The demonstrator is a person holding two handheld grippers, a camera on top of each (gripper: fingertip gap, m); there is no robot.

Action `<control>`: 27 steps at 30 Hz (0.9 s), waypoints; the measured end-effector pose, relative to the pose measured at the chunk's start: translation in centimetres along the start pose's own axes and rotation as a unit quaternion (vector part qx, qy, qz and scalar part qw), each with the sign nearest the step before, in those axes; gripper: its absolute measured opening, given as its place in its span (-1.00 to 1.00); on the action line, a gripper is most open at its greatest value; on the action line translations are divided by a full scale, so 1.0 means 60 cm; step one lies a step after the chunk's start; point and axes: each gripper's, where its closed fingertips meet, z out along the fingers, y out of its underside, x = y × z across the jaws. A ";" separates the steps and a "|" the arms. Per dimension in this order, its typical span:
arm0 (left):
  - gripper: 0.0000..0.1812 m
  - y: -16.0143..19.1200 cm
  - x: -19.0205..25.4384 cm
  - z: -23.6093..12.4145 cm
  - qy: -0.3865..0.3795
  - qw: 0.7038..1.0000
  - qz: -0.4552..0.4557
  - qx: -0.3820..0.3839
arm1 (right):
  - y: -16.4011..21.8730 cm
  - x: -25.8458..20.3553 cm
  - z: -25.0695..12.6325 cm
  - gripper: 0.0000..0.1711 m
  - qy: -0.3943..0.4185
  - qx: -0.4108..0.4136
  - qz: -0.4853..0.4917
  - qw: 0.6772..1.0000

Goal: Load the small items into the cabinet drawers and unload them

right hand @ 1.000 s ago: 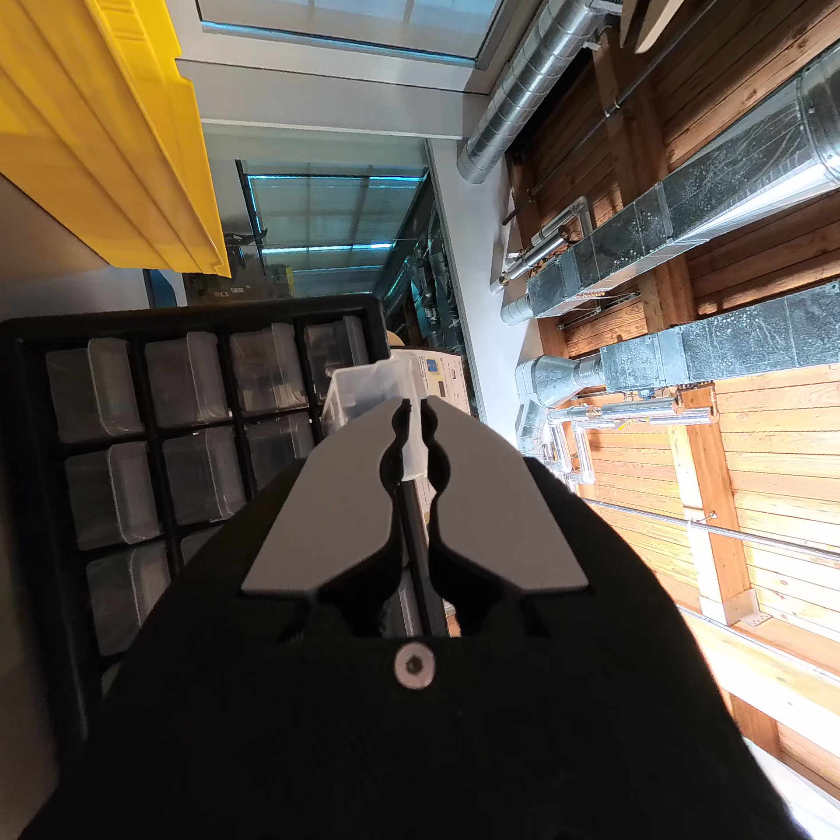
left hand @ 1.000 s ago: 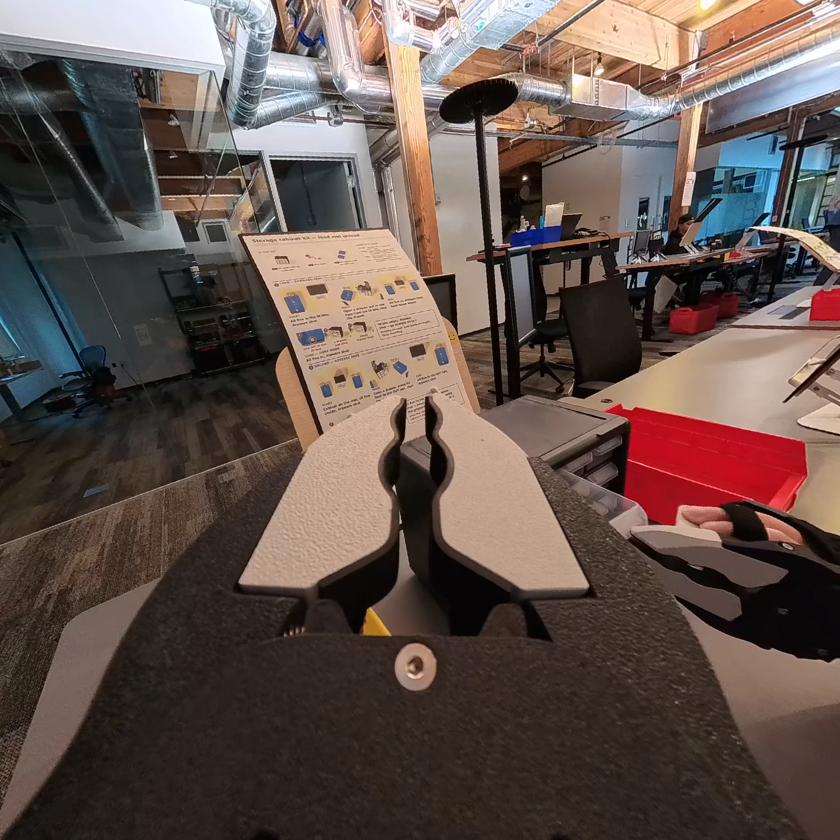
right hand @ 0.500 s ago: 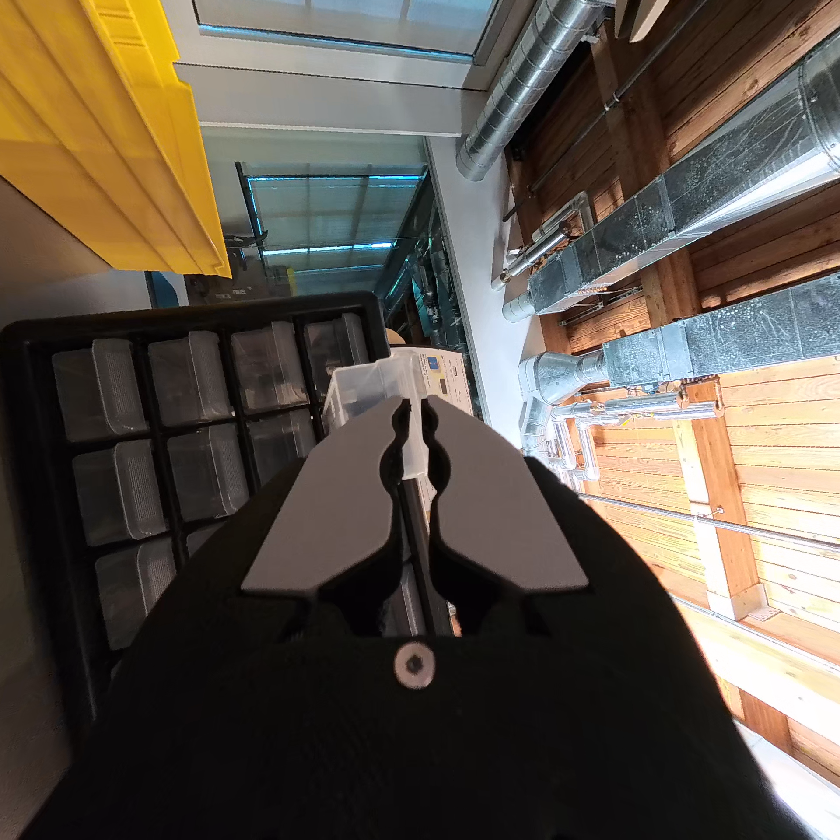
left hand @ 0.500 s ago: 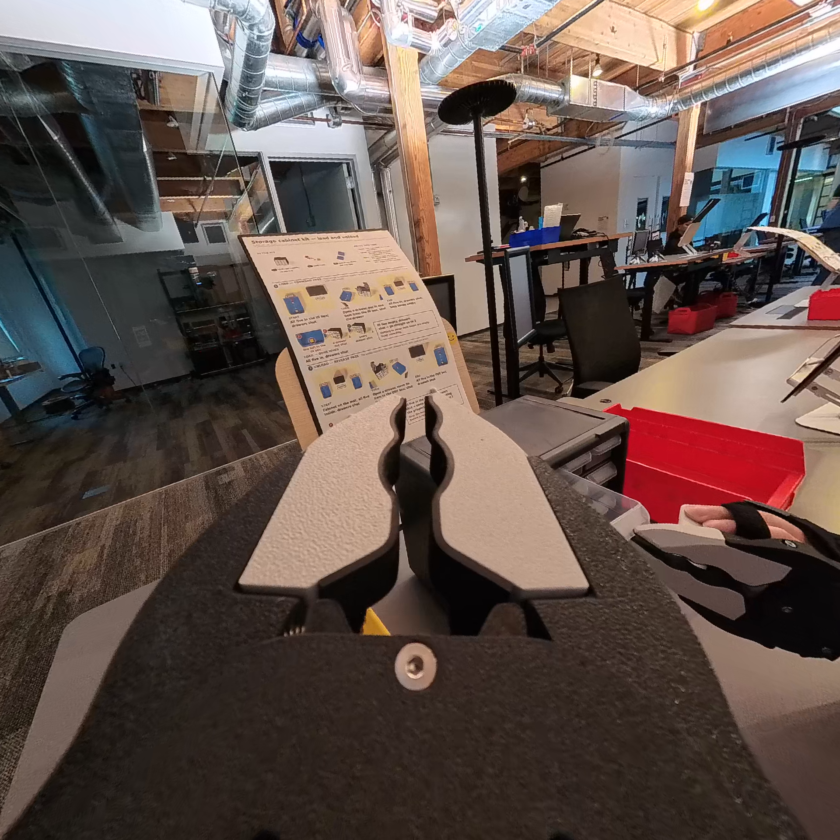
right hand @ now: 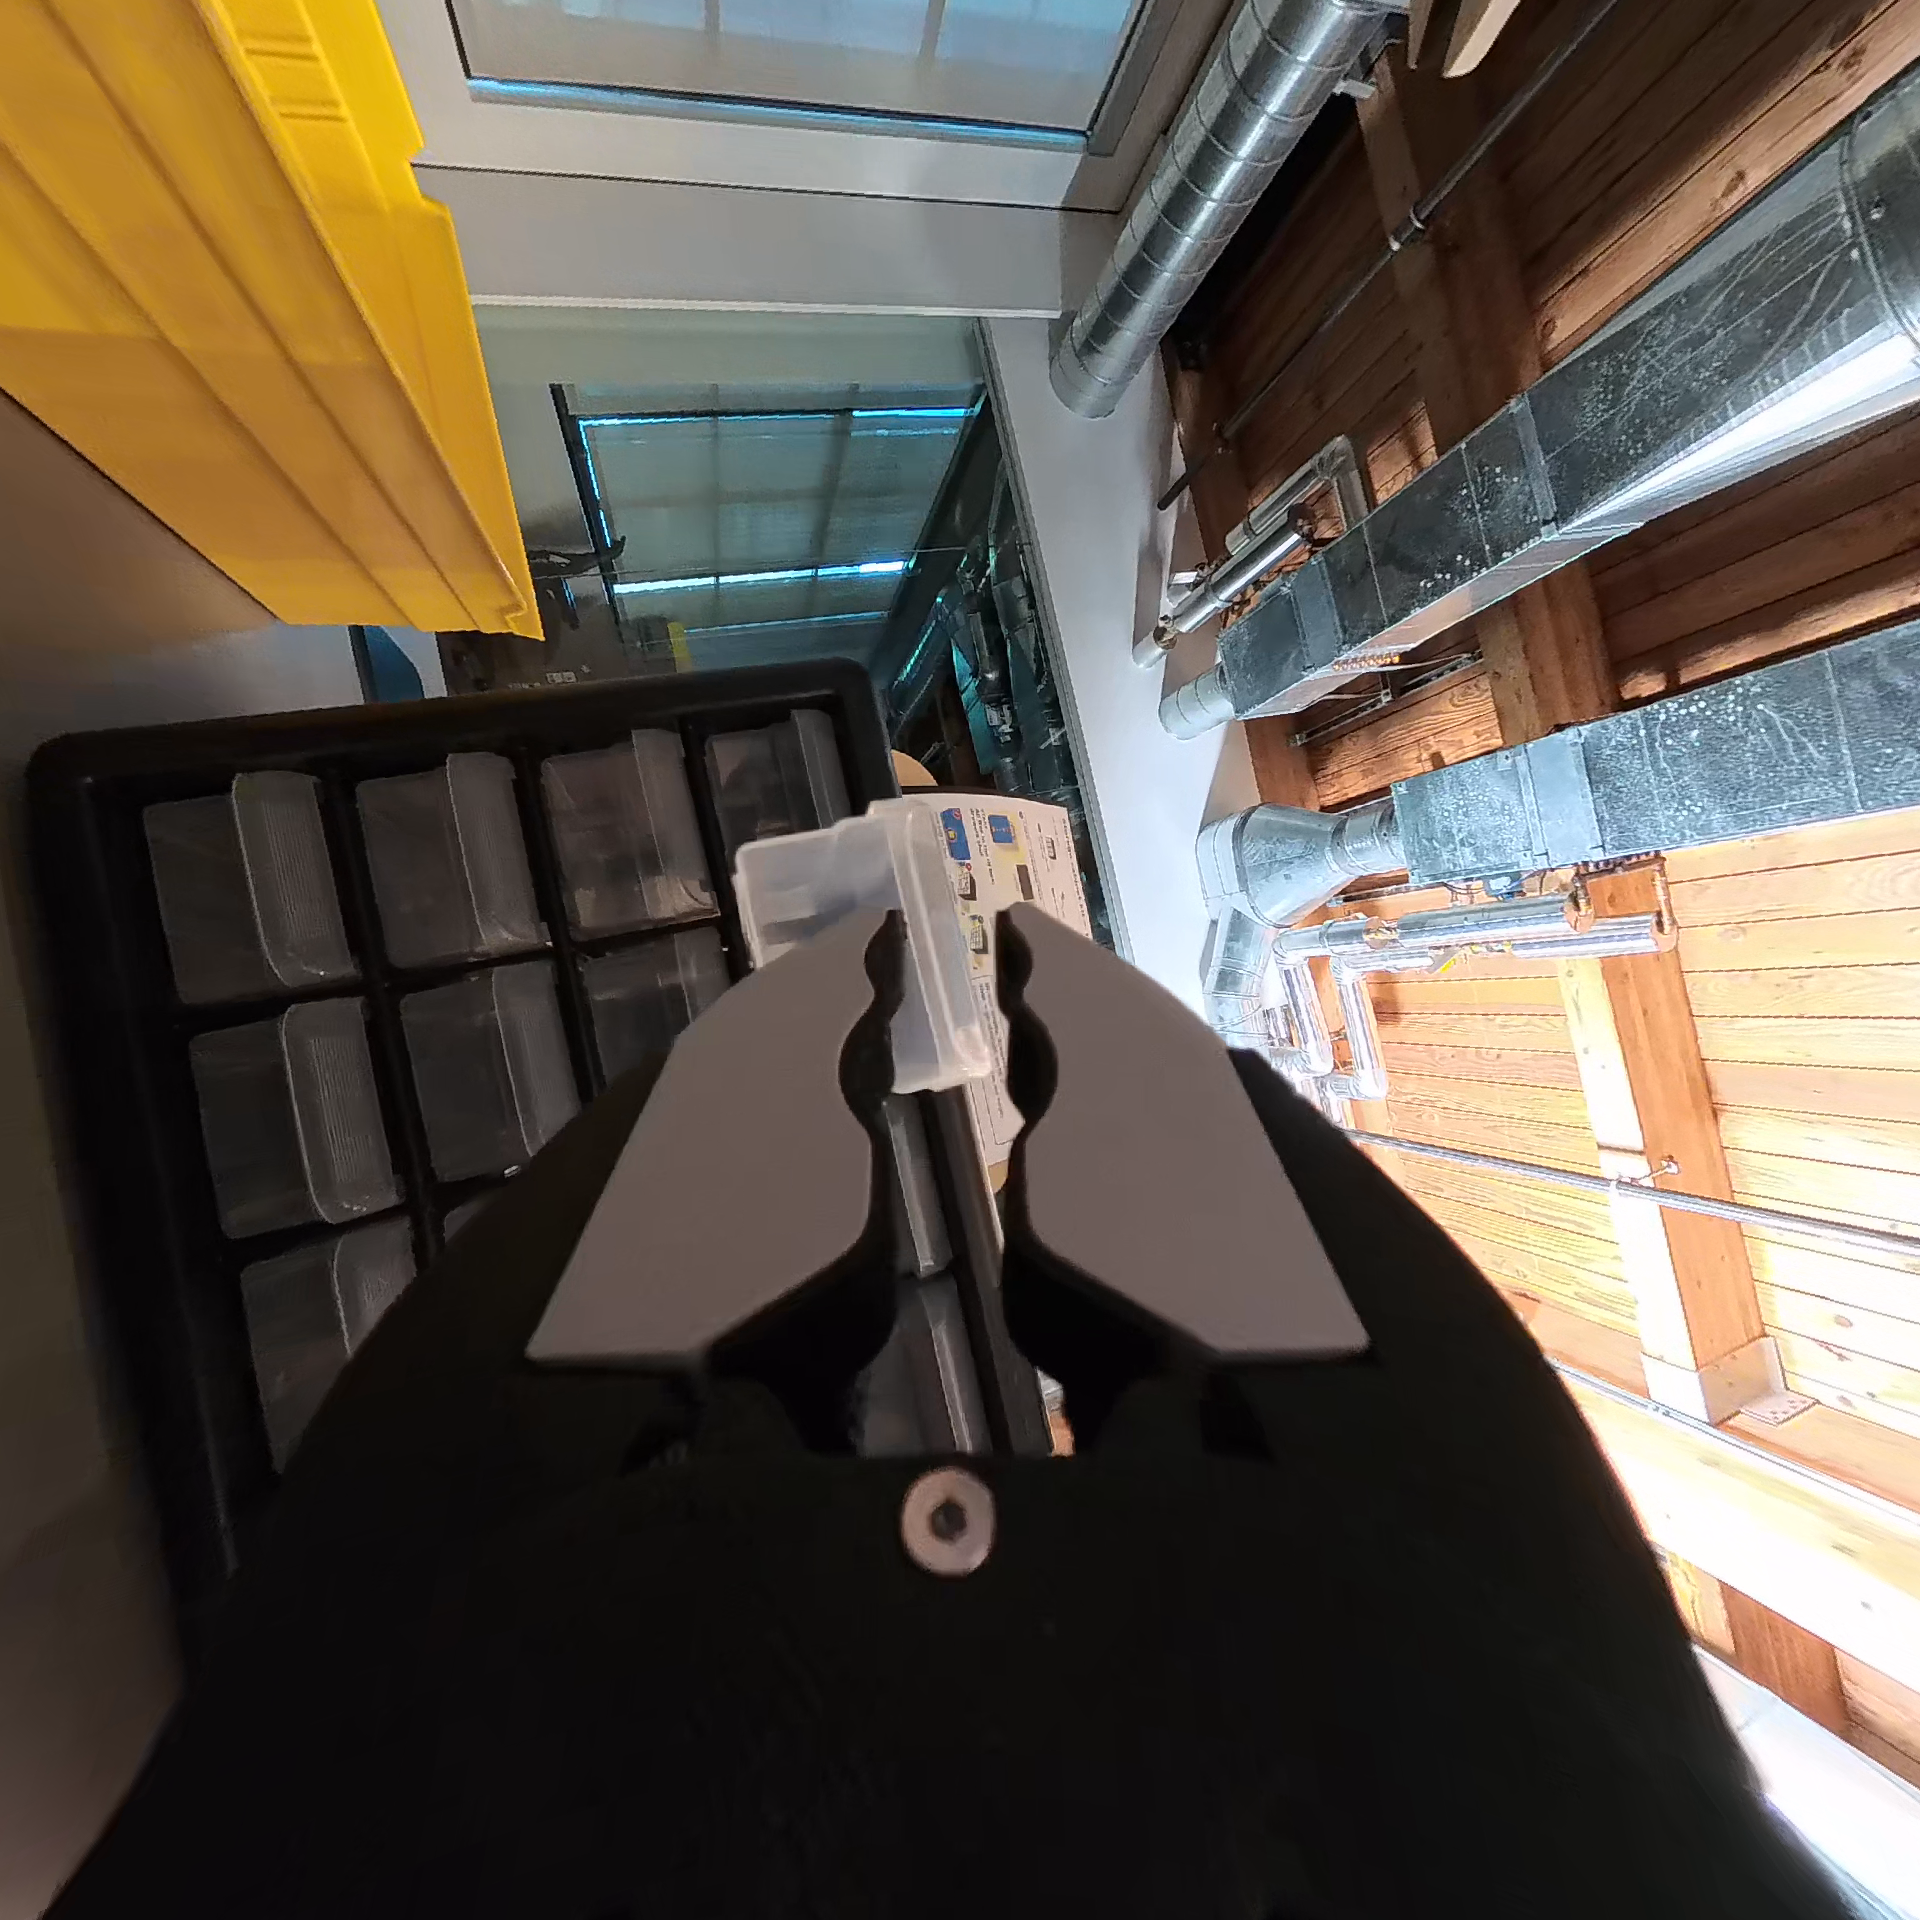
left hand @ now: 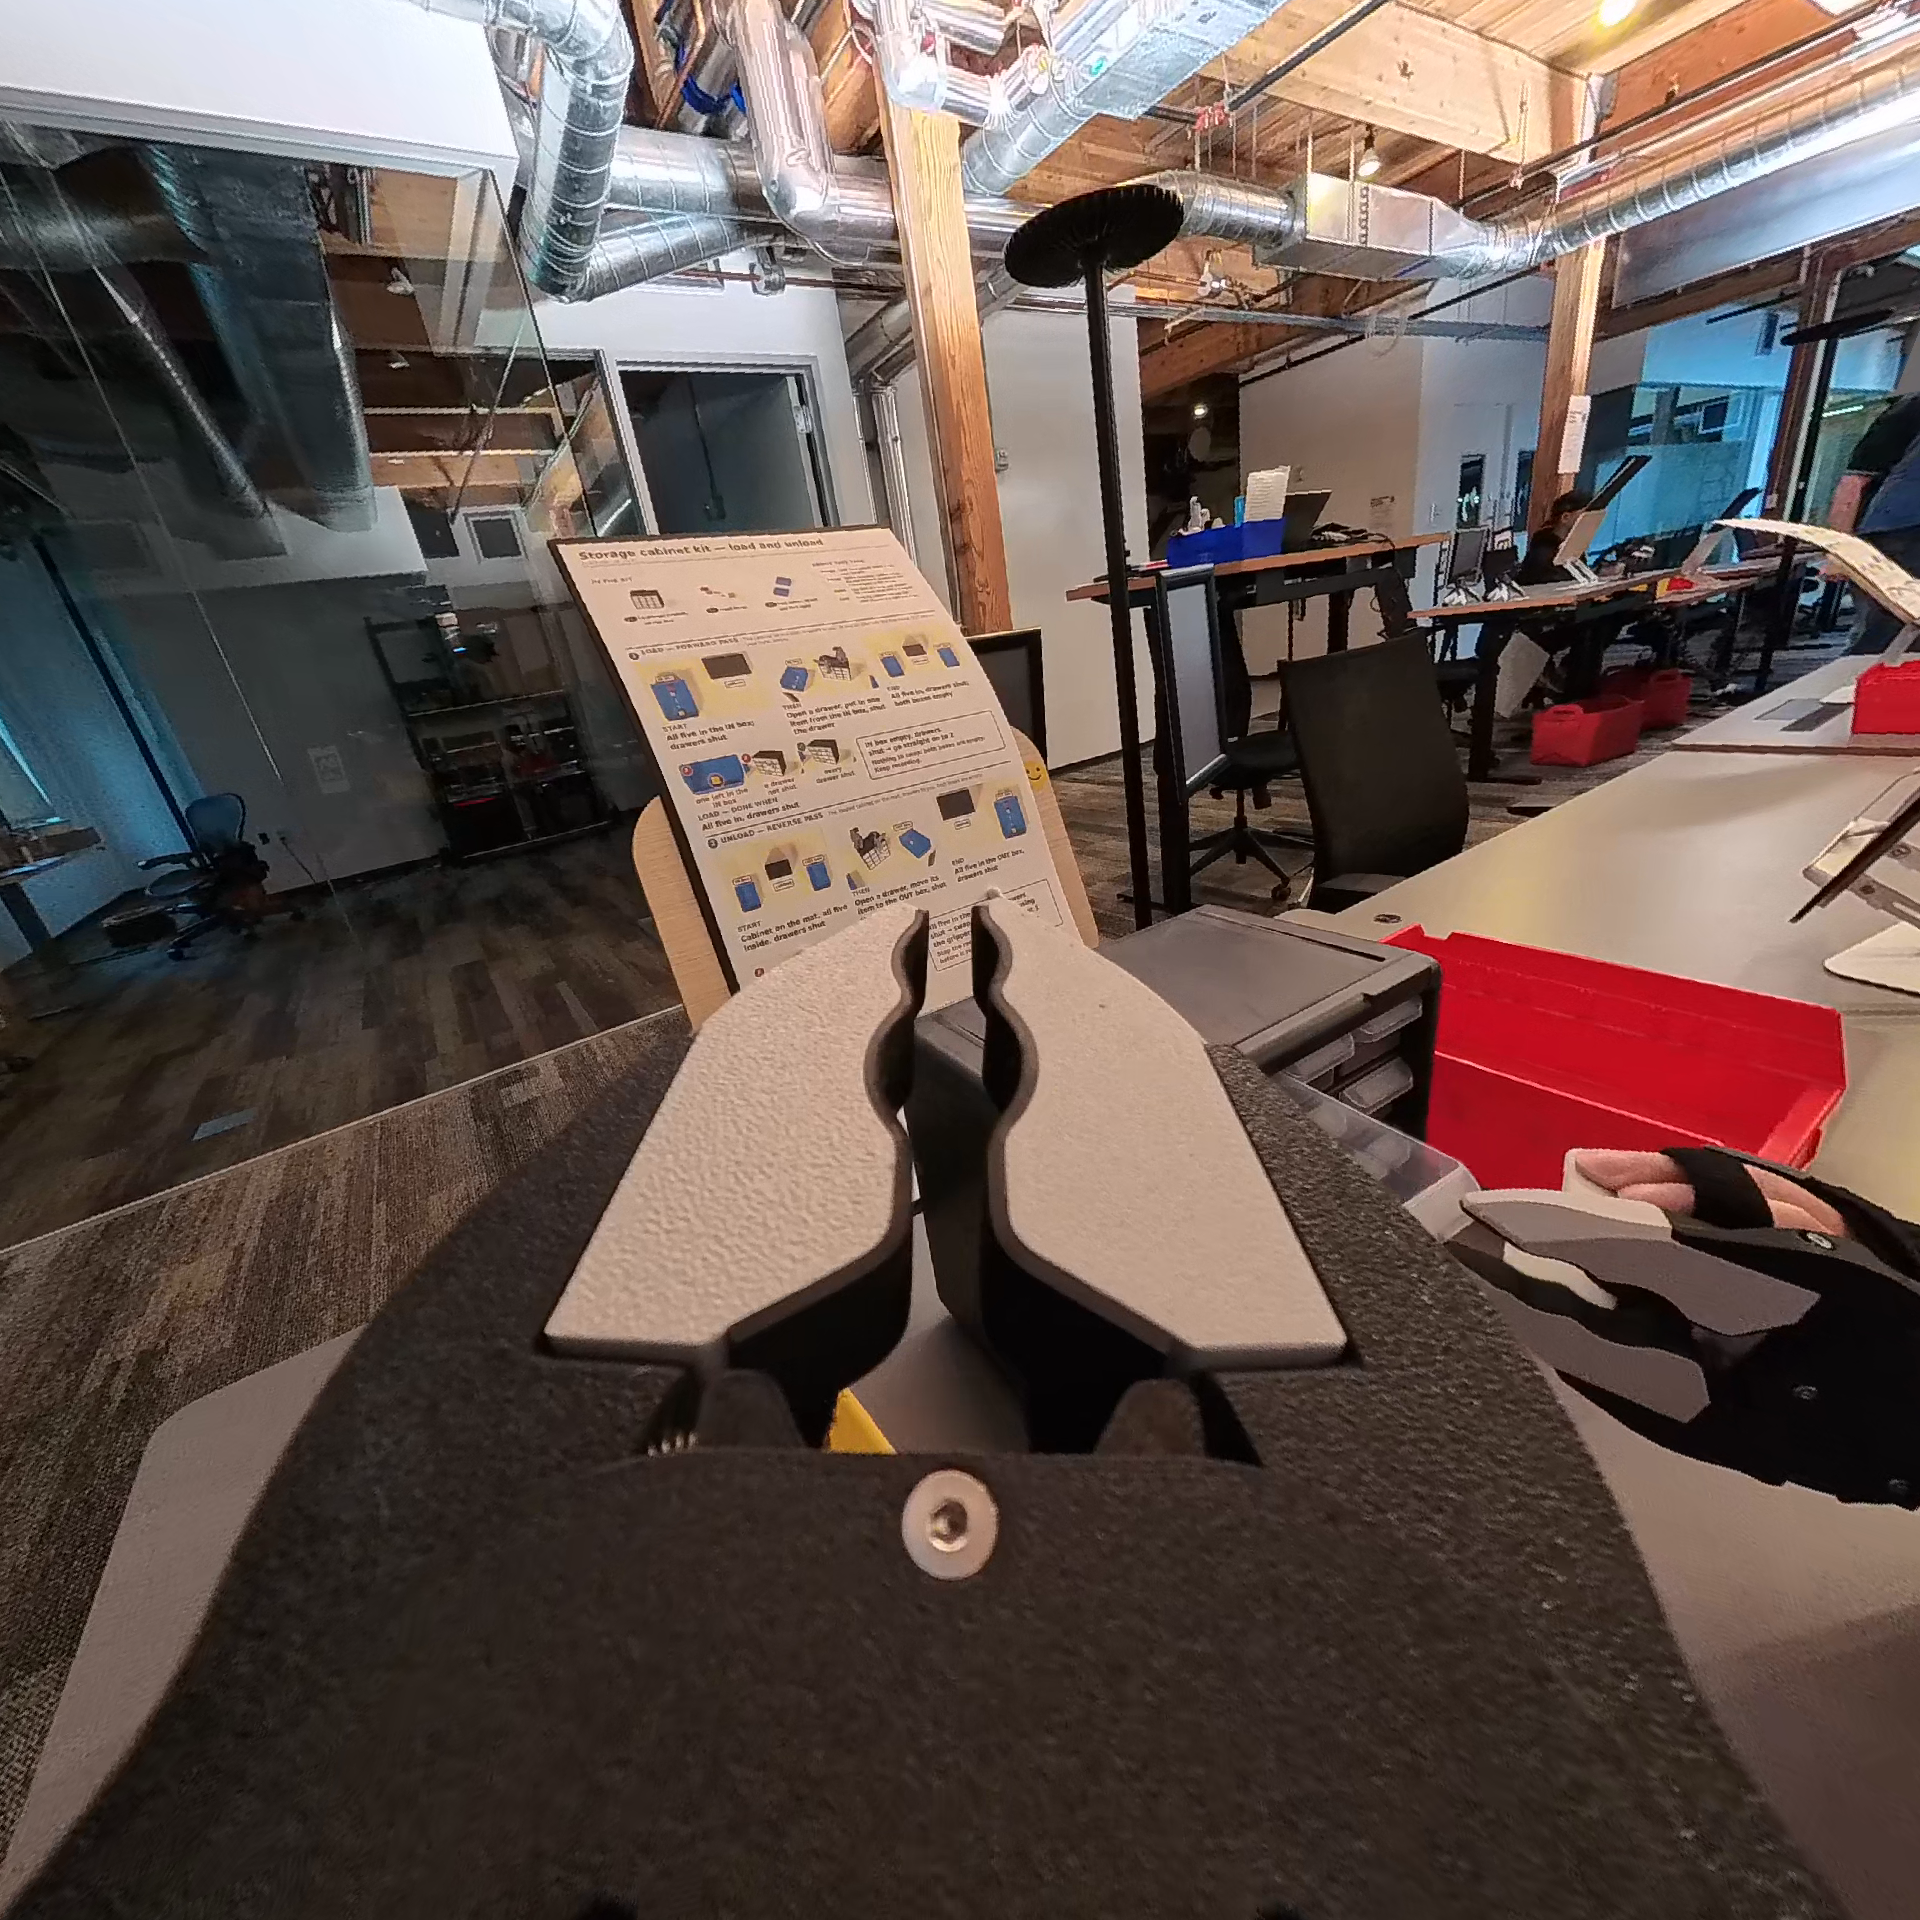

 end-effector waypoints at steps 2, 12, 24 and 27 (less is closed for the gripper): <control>-0.92 0.000 -0.001 0.000 0.000 1.000 -0.001 0.001 | 0.000 -0.002 0.000 -0.78 -0.001 0.000 0.000 1.000; -0.92 0.000 -0.002 -0.002 -0.001 1.000 -0.001 0.001 | -0.003 -0.011 -0.002 -0.72 -0.006 0.005 -0.002 1.000; -0.87 0.014 -0.041 -0.028 -0.034 0.999 -0.021 -0.025 | 0.005 0.057 -0.011 -0.63 0.001 0.018 0.099 0.995; -0.86 0.023 -0.064 -0.042 -0.054 0.997 -0.035 -0.039 | 0.028 0.093 -0.009 -0.61 0.001 0.016 0.128 0.992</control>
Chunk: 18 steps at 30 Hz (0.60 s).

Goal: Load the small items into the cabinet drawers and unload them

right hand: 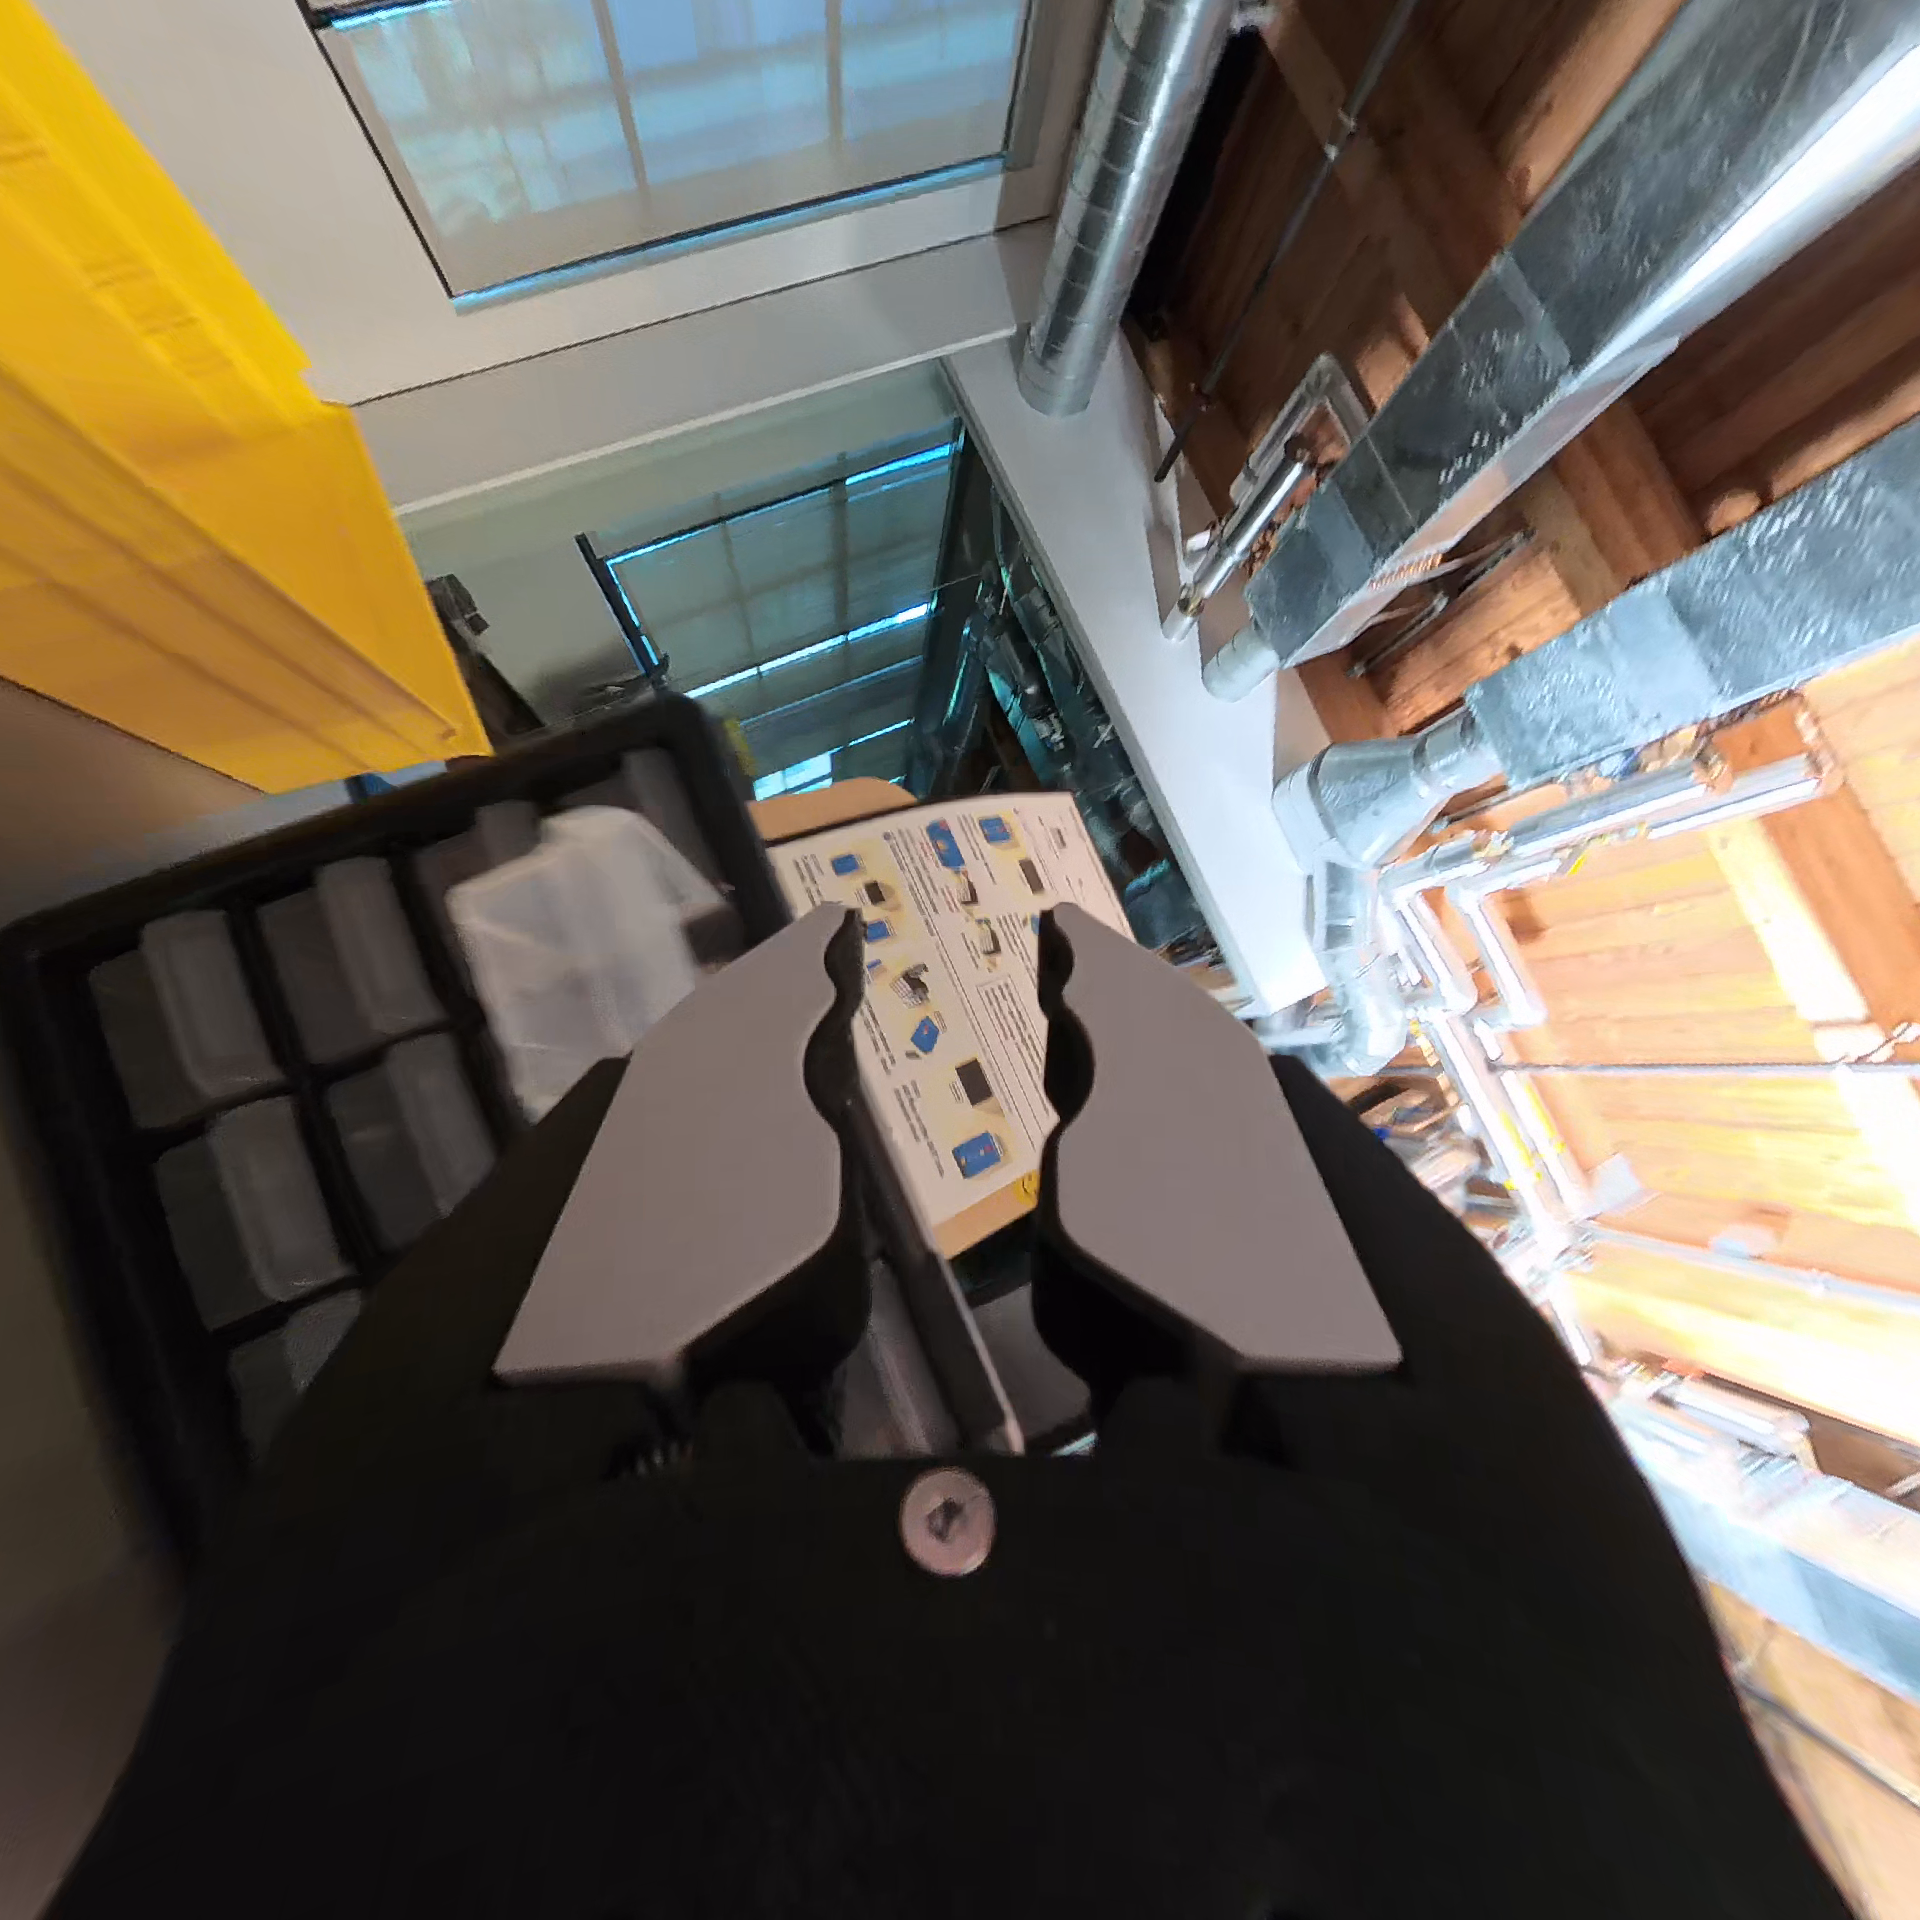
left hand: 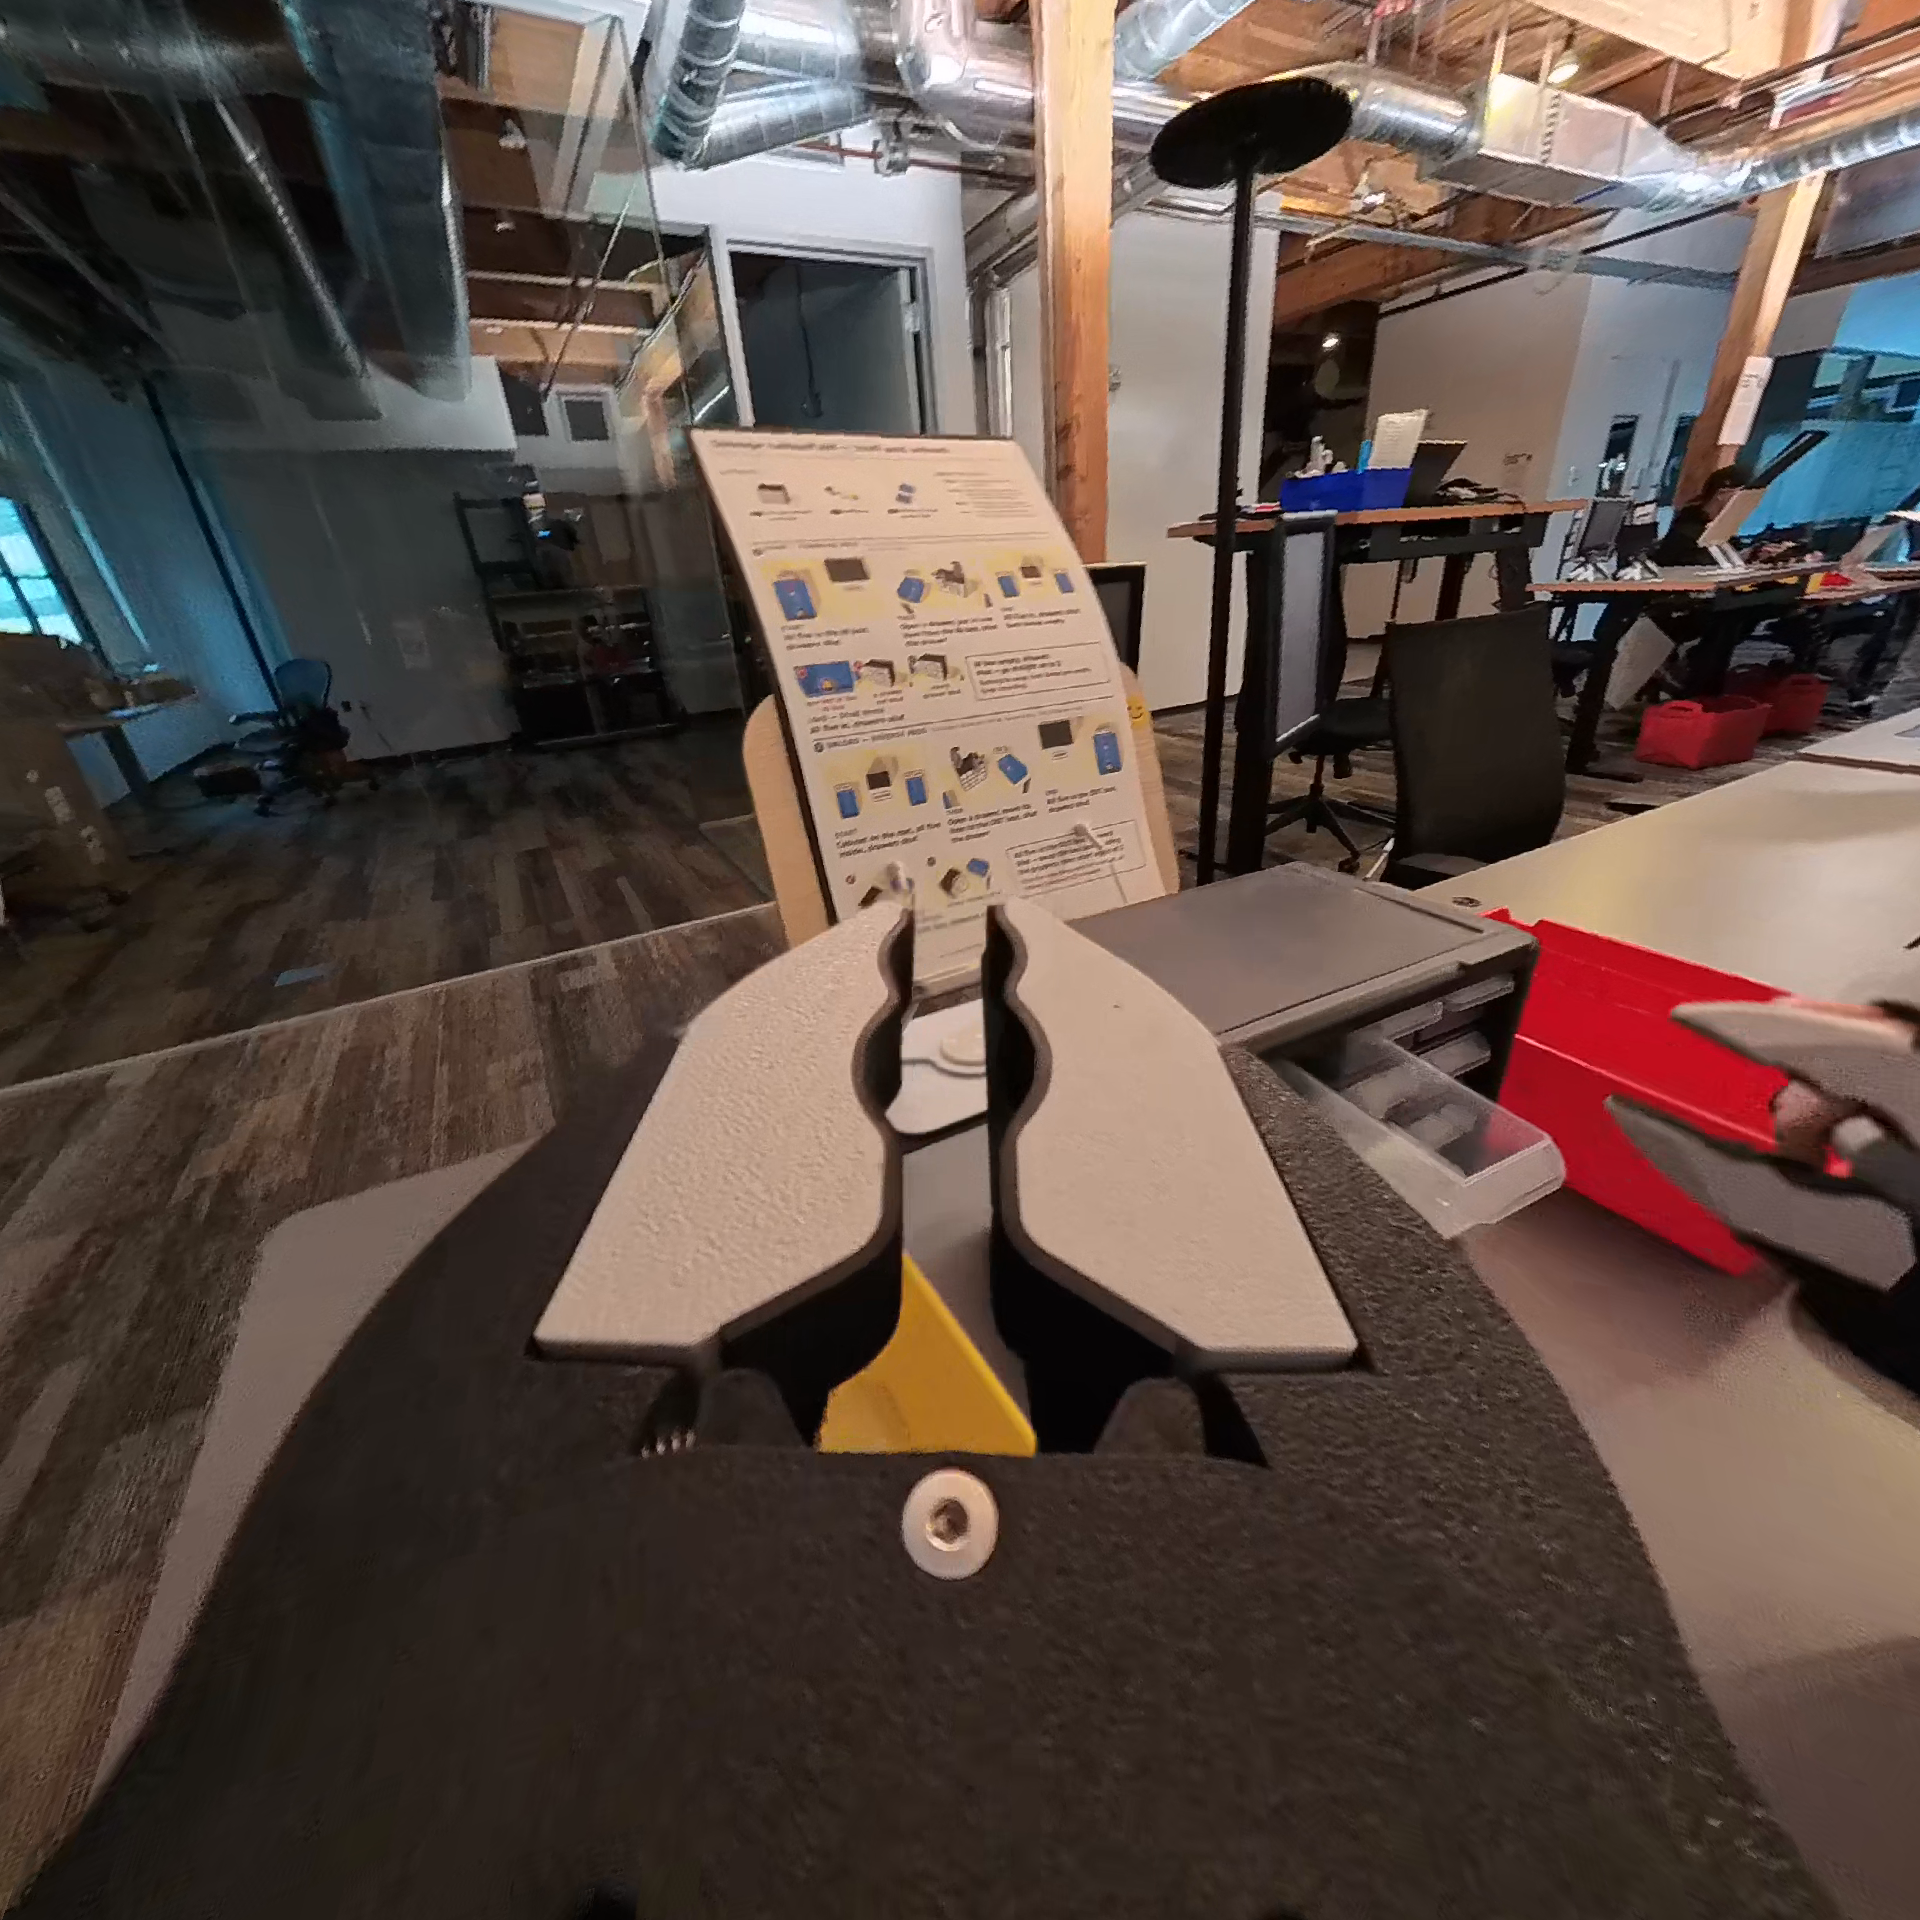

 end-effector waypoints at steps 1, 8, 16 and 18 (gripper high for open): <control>-0.86 0.003 -0.009 -0.002 -0.007 1.000 -0.005 -0.006 | 0.008 0.015 0.003 -0.60 -0.001 -0.006 0.008 1.000; -0.84 0.065 -0.050 -0.006 0.009 0.995 -0.044 -0.092 | 0.080 0.128 0.035 -0.59 -0.012 -0.069 0.090 0.994; -0.88 0.207 -0.096 -0.022 0.050 0.956 -0.032 -0.289 | 0.173 0.221 0.048 -0.59 -0.020 -0.127 0.207 0.970; -0.89 0.243 -0.098 -0.028 0.067 0.937 -0.026 -0.343 | 0.195 0.229 0.044 -0.59 -0.022 -0.135 0.238 0.962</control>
